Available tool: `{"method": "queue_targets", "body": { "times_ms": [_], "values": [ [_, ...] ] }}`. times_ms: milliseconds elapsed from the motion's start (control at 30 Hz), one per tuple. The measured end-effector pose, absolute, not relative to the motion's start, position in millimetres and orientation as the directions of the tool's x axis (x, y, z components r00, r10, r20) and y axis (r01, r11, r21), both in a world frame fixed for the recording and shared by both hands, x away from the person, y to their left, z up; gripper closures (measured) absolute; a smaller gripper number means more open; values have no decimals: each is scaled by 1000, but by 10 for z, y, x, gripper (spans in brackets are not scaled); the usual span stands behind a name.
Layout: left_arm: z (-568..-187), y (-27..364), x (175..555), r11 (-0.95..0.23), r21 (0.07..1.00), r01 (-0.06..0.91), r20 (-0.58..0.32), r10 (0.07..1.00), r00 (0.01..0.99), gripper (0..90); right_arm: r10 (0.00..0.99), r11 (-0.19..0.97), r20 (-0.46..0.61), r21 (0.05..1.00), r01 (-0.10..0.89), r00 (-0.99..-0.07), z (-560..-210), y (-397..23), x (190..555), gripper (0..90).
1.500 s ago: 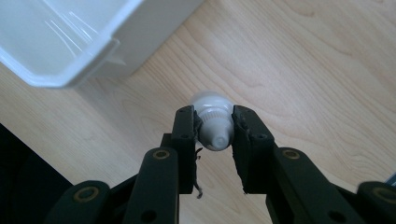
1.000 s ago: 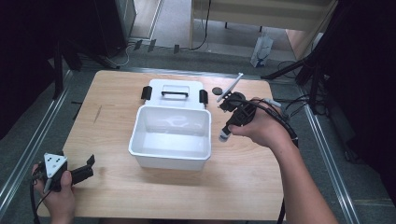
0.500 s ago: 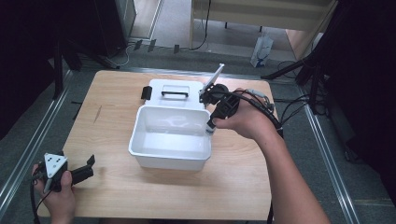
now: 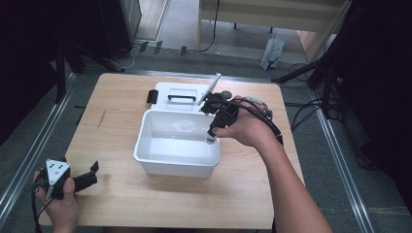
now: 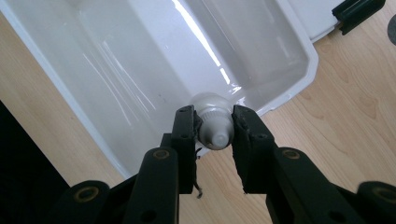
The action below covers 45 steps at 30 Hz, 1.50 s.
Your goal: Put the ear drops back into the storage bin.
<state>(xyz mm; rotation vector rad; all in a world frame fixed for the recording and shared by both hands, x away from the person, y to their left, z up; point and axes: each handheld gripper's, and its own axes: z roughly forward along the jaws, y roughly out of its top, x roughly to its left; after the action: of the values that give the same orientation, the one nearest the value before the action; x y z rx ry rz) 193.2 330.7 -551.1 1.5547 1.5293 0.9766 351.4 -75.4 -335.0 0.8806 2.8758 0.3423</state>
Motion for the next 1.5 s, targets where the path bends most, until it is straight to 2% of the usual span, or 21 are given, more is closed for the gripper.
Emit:
{"method": "queue_targets", "body": {
  "times_ms": [300, 1267, 1500],
  "values": [
    [-5511, 3306, 1932, -22, 897, 442, 23, 1000, 3, 2, 528, 831, -48, 234, 504, -848, -3601, -793, 3549, 720],
    [-5512, 3301, 1933, -25, 897, 442, 25, 1000, 6, 3, 284, 954, -140, 136, 266, -949, -4218, -613, 3541, 717],
    [-5512, 3300, 1933, -26, 897, 441, 25, 1000, 7, 3, 275, 958, -135, 122, 259, -952, -4334, -612, 3547, 717]
  ]
}}
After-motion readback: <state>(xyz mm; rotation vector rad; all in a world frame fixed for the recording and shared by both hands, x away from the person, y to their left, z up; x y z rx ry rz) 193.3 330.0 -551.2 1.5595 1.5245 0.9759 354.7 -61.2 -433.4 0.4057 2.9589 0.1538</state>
